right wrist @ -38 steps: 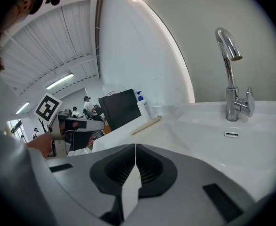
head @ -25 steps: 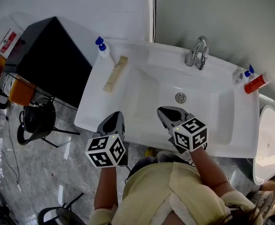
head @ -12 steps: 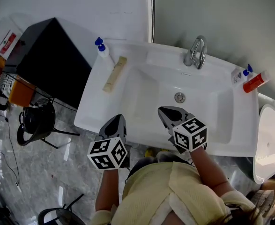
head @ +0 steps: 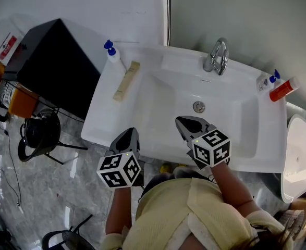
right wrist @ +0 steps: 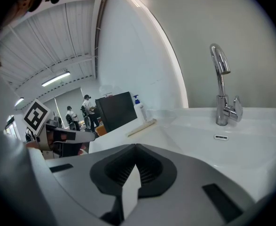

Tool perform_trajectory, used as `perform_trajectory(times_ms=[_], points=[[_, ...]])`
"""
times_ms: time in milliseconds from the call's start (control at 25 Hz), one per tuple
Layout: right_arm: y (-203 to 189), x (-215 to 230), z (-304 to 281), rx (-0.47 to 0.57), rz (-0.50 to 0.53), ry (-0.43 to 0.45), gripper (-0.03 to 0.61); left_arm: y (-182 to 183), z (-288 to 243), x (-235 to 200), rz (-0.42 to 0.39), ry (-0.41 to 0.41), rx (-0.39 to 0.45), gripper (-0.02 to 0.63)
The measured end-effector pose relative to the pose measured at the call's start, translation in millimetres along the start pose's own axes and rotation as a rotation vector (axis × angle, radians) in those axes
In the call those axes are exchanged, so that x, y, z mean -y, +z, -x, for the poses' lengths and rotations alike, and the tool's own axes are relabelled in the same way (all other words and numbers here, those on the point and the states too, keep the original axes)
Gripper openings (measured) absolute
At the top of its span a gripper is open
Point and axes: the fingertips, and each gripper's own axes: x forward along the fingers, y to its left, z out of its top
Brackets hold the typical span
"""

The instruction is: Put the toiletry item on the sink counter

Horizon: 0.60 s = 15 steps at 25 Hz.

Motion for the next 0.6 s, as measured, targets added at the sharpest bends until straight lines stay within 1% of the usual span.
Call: perform_trajectory(times_ms=[600], points=[[4,12,3,0.003,0.002,-0.021,0.026,-3,-6,1,-0.016,0.018,-0.022,0.054]])
